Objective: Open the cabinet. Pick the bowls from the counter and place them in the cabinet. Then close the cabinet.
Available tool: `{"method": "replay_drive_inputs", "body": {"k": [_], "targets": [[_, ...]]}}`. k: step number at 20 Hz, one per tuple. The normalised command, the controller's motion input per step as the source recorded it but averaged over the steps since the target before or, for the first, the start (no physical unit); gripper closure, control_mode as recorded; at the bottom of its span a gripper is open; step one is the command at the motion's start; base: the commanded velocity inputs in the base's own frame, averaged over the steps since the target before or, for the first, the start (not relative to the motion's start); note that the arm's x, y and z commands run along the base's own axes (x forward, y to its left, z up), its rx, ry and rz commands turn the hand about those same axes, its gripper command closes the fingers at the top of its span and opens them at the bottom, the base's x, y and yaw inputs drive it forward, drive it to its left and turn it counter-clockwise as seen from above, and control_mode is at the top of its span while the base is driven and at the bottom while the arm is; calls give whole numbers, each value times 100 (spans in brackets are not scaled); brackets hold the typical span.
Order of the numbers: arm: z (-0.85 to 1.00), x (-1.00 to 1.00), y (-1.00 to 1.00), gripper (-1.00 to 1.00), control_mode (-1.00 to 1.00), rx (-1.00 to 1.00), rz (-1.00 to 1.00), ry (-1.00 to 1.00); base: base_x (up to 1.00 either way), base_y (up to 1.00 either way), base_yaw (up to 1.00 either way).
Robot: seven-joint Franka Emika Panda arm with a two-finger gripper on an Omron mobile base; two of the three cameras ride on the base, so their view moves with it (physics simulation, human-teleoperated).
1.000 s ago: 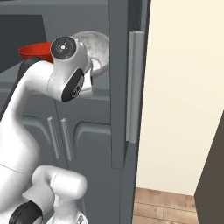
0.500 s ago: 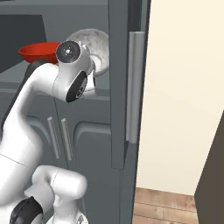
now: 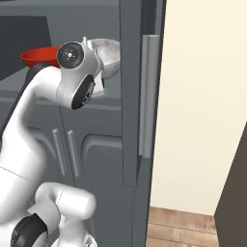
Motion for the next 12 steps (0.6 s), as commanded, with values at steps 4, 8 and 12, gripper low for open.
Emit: {"method": "replay_drive_inputs", "body": {"k": [4, 8, 12], "targets": [[42, 0, 0, -100, -100, -7, 0, -27, 0, 0, 0], [27, -14, 0, -100, -100, -3, 0, -25, 0, 0, 0], [1, -51, 9, -100, -100, -2, 0, -12, 0, 0, 0]]}}
